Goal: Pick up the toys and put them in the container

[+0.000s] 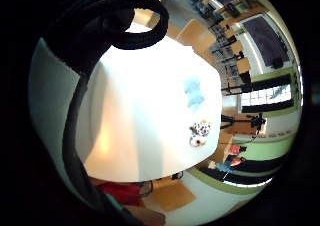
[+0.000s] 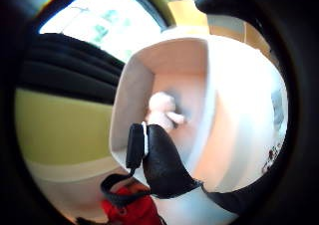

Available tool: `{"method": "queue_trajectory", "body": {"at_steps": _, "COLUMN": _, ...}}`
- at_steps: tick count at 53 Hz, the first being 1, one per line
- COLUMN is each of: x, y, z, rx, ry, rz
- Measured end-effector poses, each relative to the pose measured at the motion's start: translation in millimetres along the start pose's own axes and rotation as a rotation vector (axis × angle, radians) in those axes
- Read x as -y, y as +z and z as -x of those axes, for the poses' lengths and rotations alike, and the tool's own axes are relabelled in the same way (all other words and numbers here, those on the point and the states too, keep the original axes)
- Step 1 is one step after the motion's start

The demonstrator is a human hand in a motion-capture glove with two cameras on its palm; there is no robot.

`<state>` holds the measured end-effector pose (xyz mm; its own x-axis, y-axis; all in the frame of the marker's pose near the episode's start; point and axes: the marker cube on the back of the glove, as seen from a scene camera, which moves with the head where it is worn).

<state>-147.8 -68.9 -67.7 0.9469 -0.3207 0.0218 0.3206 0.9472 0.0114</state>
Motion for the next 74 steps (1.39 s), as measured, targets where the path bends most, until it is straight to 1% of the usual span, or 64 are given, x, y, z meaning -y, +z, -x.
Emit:
{"method": "queue_trajectory", "body": {"at_steps": 4, "x": -11, "y": 2, "z": -38, "rx": -0.024, "ry": 0.045, "rz": -0.017}}
{"method": "queue_trajectory", "body": {"at_steps": 9, "x": -27, "y": 6, "z": -90, "rx": -0.042, "ry": 0.142, "rz": -0.011}}
{"method": "queue_trajectory", "body": {"at_steps": 14, "x": -49, "y": 10, "z": -142, "rx": -0.042, "ry": 0.184, "rz": 0.001}}
{"method": "queue_trajectory", "body": {"at_steps": 20, "x": -76, "y": 21, "z": -210, "rx": -0.182, "ry": 0.343, "rz": 0.035}}
{"method": "queue_trajectory", "body": {"at_steps": 33, "x": -128, "y": 52, "z": -300, "rx": -0.154, "ry": 0.475, "rz": 0.06}}
{"method": "queue_trajectory", "body": {"at_steps": 41, "x": -153, "y": 72, "z": -337, "rx": -0.163, "ry": 0.511, "rz": 0.056}}
{"method": "queue_trajectory", "body": {"at_steps": 47, "x": -174, "y": 94, "z": -360, "rx": -0.139, "ry": 0.556, "rz": 0.12}}
{"method": "queue_trajectory", "body": {"at_steps": 56, "x": -196, "y": 119, "z": -378, "rx": -0.118, "ry": 0.597, "rz": 0.174}}
{"method": "queue_trajectory", "body": {"at_steps": 62, "x": -204, "y": 133, "z": -385, "rx": -0.086, "ry": 0.6, "rz": 0.196}}
{"method": "queue_trajectory", "body": {"at_steps": 65, "x": -205, "y": 138, "z": -385, "rx": -0.063, "ry": 0.606, "rz": 0.236}}
{"method": "queue_trajectory", "body": {"at_steps": 70, "x": -205, "y": 153, "z": -380, "rx": 0.002, "ry": 0.616, "rz": 0.349}}
{"method": "queue_trajectory", "body": {"at_steps": 74, "x": -203, "y": 159, "z": -375, "rx": 0.004, "ry": 0.613, "rz": 0.386}}
